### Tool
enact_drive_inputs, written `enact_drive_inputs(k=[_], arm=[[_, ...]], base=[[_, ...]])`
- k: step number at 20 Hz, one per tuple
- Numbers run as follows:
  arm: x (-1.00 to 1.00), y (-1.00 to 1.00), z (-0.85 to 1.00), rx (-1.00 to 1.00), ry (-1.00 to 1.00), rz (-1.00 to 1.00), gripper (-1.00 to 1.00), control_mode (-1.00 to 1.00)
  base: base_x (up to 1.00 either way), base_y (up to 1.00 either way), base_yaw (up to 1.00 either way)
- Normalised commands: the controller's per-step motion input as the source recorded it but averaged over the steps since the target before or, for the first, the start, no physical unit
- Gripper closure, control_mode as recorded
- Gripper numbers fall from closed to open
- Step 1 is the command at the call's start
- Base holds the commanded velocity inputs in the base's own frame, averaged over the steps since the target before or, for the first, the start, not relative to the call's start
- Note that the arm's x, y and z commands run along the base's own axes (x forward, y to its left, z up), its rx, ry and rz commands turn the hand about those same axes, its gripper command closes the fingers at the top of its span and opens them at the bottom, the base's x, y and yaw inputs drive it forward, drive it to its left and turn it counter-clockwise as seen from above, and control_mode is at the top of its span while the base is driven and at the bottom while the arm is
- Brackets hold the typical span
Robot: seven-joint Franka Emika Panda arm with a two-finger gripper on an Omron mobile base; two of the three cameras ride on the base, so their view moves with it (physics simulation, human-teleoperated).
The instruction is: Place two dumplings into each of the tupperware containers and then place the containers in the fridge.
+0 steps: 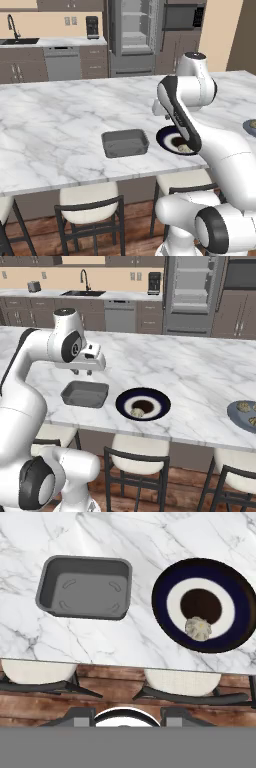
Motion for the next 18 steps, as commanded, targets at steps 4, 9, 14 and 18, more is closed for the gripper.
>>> enact_drive_inputs(k=[4,9,14,18], arm=[[-0.13,-0.01,-0.03,0.0,0.0,0.0,-1.0,-1.0],[-0.02,-0.67,-0.54,0.0,0.0,-0.1,-1.0,-1.0],[0.33,-0.58,-0.49,0.0,0.0,-0.08,-1.0,-1.0],[0.61,-0.45,-0.39,0.0,0.06,0.0,-1.0,-1.0]], base=[[0.0,0.0,0.0],[0.0,0.0,0.0],[0.0,0.0,0.0],[0.0,0.0,0.0]])
